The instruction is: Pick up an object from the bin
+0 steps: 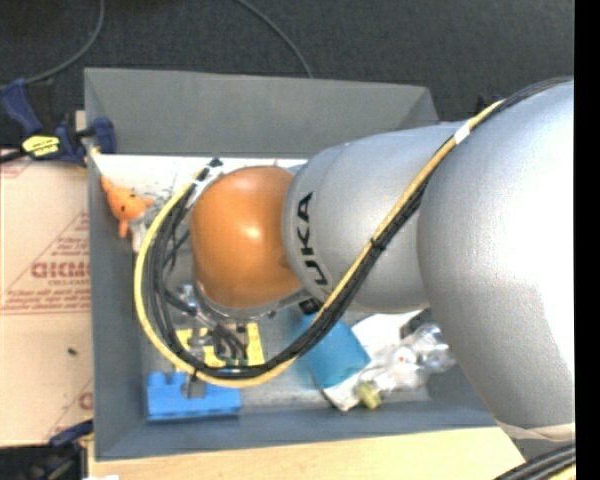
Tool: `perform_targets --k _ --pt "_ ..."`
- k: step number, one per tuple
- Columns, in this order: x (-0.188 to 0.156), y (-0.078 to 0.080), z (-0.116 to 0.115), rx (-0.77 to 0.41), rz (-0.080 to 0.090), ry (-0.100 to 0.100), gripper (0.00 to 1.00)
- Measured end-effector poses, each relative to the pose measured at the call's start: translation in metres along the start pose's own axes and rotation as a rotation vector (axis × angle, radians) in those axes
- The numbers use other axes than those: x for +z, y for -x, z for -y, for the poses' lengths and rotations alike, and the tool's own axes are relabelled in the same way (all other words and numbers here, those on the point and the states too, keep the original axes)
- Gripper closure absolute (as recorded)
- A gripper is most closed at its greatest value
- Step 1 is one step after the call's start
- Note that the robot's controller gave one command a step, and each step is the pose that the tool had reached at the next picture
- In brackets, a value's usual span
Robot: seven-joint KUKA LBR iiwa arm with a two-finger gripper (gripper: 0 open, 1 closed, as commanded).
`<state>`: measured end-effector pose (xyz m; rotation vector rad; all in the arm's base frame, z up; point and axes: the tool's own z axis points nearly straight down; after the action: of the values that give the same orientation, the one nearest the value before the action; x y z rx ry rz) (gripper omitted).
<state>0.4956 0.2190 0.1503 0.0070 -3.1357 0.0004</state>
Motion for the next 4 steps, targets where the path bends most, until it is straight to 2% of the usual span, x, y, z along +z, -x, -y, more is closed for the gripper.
perform_targets --k 1,2,3,4 --pt "-0.005 0.002 0.001 0.006 0.007 0.002 0.0" --pt "0.01 -0.024 0.006 -0.223 -0.001 -0.001 0.0" --pt "0.009 -0.023 0.006 -0.174 0.005 0.001 0.0" --pt "0.032 -0.024 0.016 -0.266 -0.007 -0.004 0.0"
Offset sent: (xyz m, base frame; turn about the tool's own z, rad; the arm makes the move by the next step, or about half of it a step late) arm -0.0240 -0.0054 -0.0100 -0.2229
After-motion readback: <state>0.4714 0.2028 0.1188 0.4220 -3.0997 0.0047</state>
